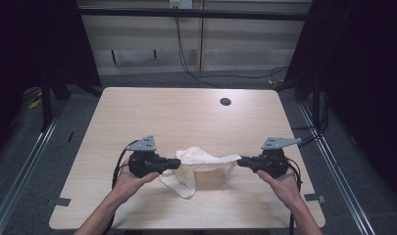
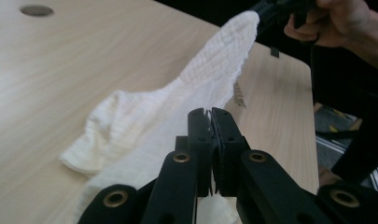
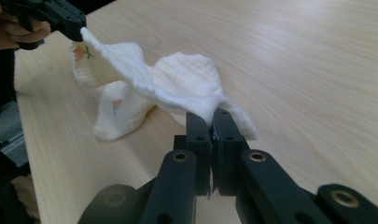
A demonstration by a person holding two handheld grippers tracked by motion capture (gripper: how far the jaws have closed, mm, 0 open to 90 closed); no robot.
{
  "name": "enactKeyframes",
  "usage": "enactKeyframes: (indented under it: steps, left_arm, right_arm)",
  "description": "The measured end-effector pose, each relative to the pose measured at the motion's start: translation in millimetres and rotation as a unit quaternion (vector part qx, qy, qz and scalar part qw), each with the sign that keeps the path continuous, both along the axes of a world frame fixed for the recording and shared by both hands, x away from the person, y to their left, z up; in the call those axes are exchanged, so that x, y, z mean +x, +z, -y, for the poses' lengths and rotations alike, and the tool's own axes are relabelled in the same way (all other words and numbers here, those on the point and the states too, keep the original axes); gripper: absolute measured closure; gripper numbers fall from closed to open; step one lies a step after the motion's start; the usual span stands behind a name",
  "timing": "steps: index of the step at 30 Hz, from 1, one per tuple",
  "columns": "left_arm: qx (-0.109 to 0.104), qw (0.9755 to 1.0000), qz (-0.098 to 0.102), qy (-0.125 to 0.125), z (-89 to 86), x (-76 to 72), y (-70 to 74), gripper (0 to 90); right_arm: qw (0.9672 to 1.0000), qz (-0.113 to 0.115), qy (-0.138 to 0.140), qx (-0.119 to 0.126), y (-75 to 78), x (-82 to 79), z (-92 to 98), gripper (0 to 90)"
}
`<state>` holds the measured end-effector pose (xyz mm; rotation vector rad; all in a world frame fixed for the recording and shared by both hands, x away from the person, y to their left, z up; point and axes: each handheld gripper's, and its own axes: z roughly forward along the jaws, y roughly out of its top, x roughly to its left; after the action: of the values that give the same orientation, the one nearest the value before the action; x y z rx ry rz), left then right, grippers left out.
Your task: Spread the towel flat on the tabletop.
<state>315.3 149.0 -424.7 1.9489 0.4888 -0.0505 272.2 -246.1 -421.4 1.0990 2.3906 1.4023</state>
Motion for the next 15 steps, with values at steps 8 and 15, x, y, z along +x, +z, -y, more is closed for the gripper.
enactKeyframes:
  steps: [8,15]
  left_arm:
    - [-0.029,0.9993,0.019,0.015,-12.0,5.0,23.9,87.8]
    - [-0.039,0.9980,0.043,0.024,-14.3,12.3,49.8,87.7]
  right_arm:
    - [0.9995,0.027,0.015,0.002,33.5,6.8,-5.0,87.2]
    - [0.9984,0.042,0.032,0.019,63.3,18.4,-4.6,87.2]
